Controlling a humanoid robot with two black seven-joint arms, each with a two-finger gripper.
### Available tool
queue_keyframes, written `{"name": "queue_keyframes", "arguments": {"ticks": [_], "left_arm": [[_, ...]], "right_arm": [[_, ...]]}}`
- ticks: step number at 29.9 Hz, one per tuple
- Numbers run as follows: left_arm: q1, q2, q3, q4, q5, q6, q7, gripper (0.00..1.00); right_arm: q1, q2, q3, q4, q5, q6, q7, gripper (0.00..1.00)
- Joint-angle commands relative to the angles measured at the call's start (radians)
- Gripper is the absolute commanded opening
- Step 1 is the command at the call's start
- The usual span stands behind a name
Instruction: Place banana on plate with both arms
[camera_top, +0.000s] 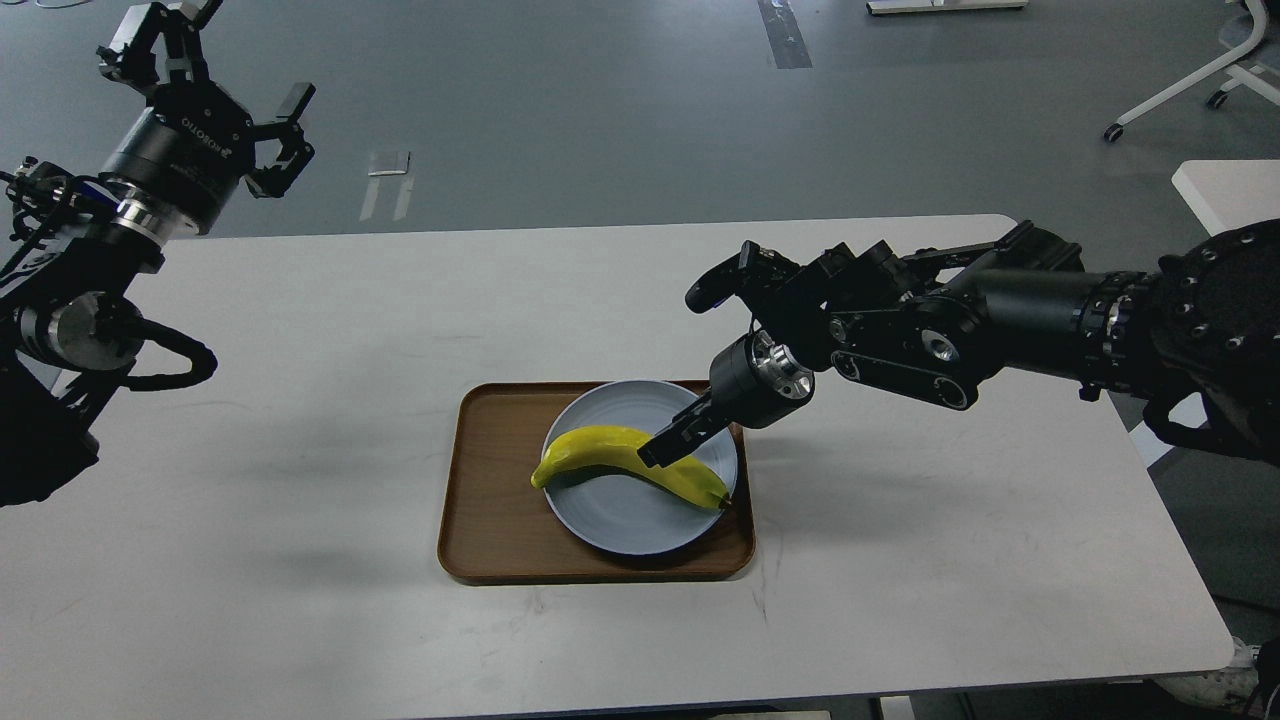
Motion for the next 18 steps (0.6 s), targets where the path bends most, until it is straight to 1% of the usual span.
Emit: {"name": "queue_keyframes", "arguments": {"ticks": [1,2,4,5,6,10,11,13,15,18], "left_arm": [[0.0,0.002,0.0,0.0,0.001,0.0,0.0,0.99],[0.0,0.004,0.0,0.0,0.001,0.0,0.0,0.99],[0.0,0.007,-0.005,-0.008,0.0,0.0,0.0,0.99],[0.0,0.007,-0.005,-0.008,0.0,0.0,0.0,0.99],[0.002,0.011,-0.008,-0.012,0.0,0.0,0.0,0.99],[0.014,0.02,-0.005,-0.015,0.0,0.0,0.0,0.99],[0.014,0.019,-0.002,-0.015,0.0,0.0,0.0,0.99],[0.015,0.019,-0.002,-0.017,0.0,0.0,0.0,0.99],[0.015,0.02,-0.012,-0.026,-0.002,0.0,0.0,0.99],[0.015,0.02,-0.015,-0.038,-0.003,0.0,0.0,0.99]], "right_arm": [[0.009,-0.067,0.091,-0.051,0.109,0.0,0.0,0.99],[0.005,-0.081,0.113,-0.059,0.131,-0.002,0.0,1.0],[-0.008,-0.159,0.217,-0.072,0.232,-0.001,0.0,1.0],[-0.008,-0.159,0.218,-0.072,0.233,0.0,0.0,1.0],[-0.03,-0.208,0.26,-0.07,0.281,0.0,0.0,1.0],[-0.123,-0.323,0.403,-0.072,0.41,-0.002,0.0,1.0],[-0.166,-0.363,0.47,-0.072,0.455,-0.004,0.0,1.0],[-0.212,-0.4,0.538,-0.07,0.511,-0.002,0.0,1.0],[-0.312,-0.441,0.692,-0.07,0.629,-0.002,0.0,1.0],[-0.407,-0.458,0.819,-0.07,0.754,-0.002,0.0,1.0]]}}
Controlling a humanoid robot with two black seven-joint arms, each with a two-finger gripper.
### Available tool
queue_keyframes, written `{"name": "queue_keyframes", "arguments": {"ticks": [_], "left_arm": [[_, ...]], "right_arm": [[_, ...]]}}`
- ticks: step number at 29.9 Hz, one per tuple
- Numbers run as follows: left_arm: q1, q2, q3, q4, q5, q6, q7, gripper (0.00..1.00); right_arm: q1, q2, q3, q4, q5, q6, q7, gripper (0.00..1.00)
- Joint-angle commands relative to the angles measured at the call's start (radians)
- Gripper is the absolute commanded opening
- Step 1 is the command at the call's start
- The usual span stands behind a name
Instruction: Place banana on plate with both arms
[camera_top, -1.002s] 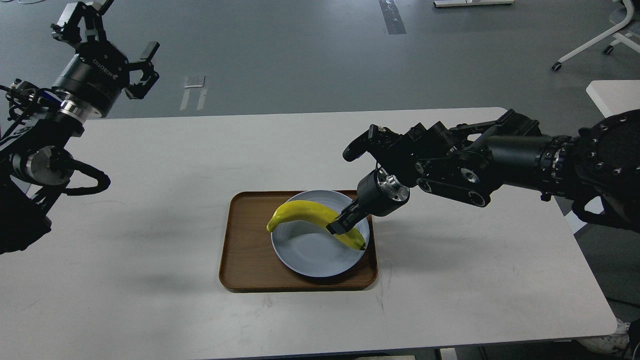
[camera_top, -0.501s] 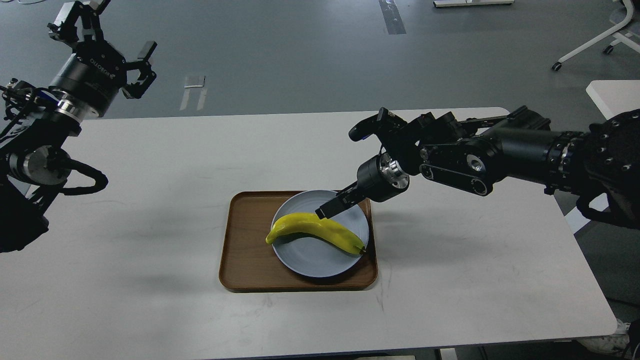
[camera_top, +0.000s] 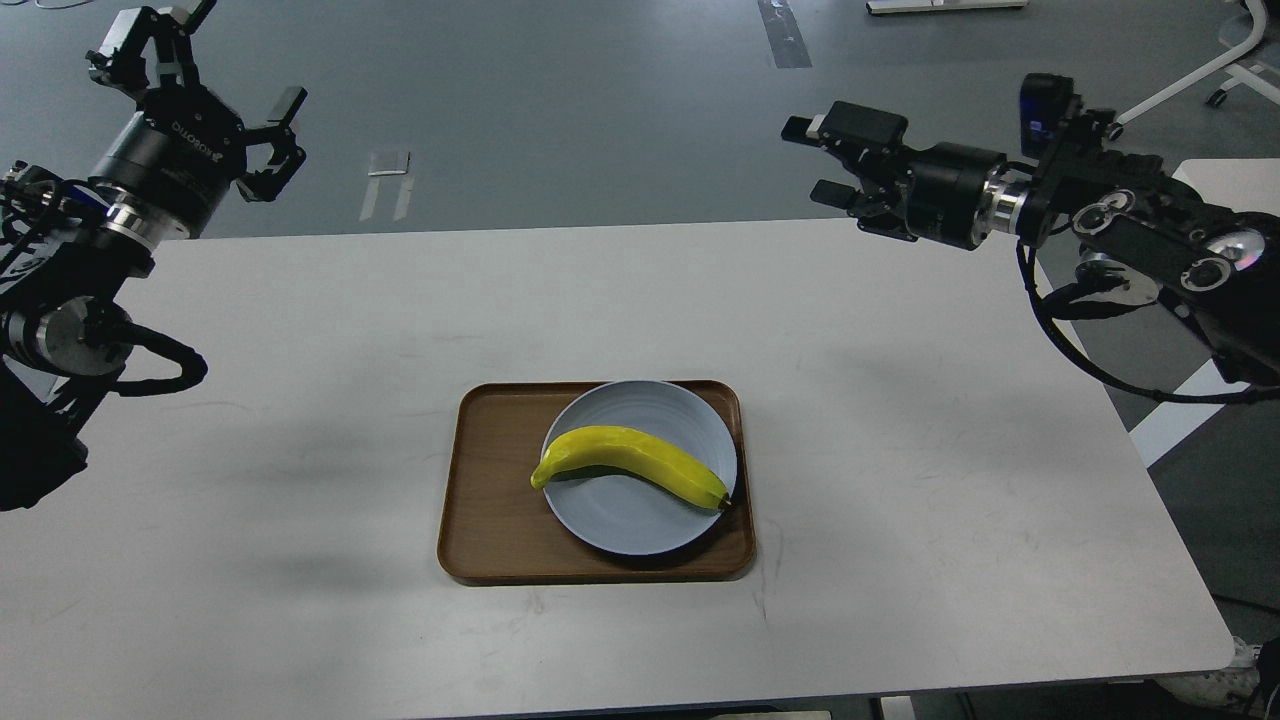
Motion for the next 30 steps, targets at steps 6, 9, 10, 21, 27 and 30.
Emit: {"name": "queue_keyframes", "arguments": {"ticks": [6,9,10,21,27,30], "left_arm": [[0.005,-0.005,-0.006,-0.031,-0.001,0.0,0.0,0.99],[0.04,-0.002,-0.006,-0.062,-0.001,0.0,0.0,0.99],[0.055,0.001,-0.009,-0.085,-0.001,0.0,0.0,0.99],[0.149,0.002,-0.091,-0.145,0.0,0.0,0.0,0.99],[0.149,0.021,-0.092,-0.142,0.006,0.0,0.0,0.99],[0.149,0.021,-0.092,-0.136,0.009,0.0,0.0,0.99]], "right_arm": [[-0.24,-0.031,0.248,0.013,0.329,0.003,0.0,1.0],[-0.266,-0.026,0.253,0.02,0.364,0.003,0.0,1.0],[-0.272,-0.022,0.253,0.031,0.376,0.003,0.0,1.0],[-0.358,-0.005,0.303,0.118,0.392,0.005,0.0,1.0],[-0.383,-0.003,0.334,0.149,0.392,0.008,0.0,1.0],[-0.386,0.013,0.34,0.148,0.392,0.008,0.0,1.0]]}}
